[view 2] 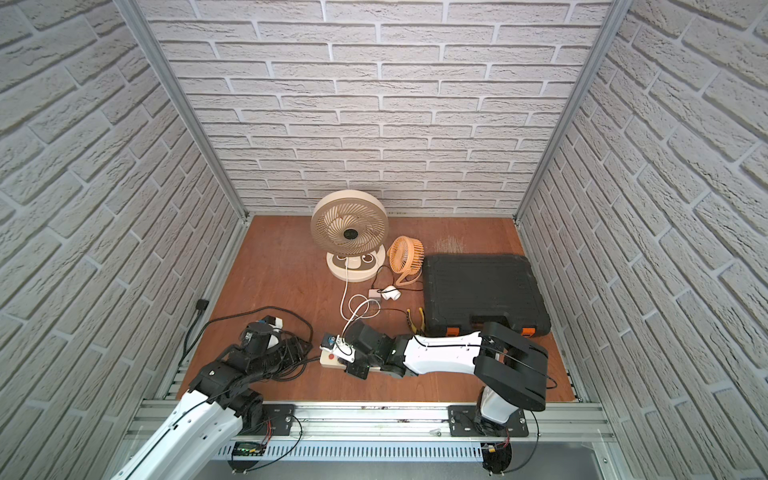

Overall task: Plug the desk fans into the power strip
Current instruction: Insert the plug into the socket.

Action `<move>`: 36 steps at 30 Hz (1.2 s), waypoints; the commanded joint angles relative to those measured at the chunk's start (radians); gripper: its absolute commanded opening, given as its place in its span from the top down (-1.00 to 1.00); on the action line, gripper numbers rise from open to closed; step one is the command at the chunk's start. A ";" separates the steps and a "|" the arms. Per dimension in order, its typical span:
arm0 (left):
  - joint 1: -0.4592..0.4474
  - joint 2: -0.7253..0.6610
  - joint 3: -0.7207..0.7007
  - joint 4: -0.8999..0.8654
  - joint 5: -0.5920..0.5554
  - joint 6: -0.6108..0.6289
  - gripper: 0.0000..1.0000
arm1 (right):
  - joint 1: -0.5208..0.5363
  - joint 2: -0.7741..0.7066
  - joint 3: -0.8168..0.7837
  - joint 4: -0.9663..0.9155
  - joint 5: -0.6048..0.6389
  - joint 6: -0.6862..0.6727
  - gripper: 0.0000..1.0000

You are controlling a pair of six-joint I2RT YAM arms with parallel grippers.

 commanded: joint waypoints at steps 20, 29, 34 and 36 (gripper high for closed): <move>-0.015 0.020 -0.015 0.066 0.026 -0.020 -0.40 | 0.013 0.119 -0.006 -0.315 0.094 0.026 0.94; -0.013 0.003 -0.013 0.062 0.008 -0.028 -0.42 | 0.013 0.035 -0.105 -0.119 0.057 0.117 0.94; -0.013 -0.013 -0.018 0.062 0.021 -0.038 -0.44 | 0.013 0.056 -0.104 -0.045 0.066 0.130 0.78; -0.013 -0.019 -0.017 0.053 0.020 -0.035 -0.44 | 0.013 0.078 -0.062 -0.073 0.060 0.128 0.69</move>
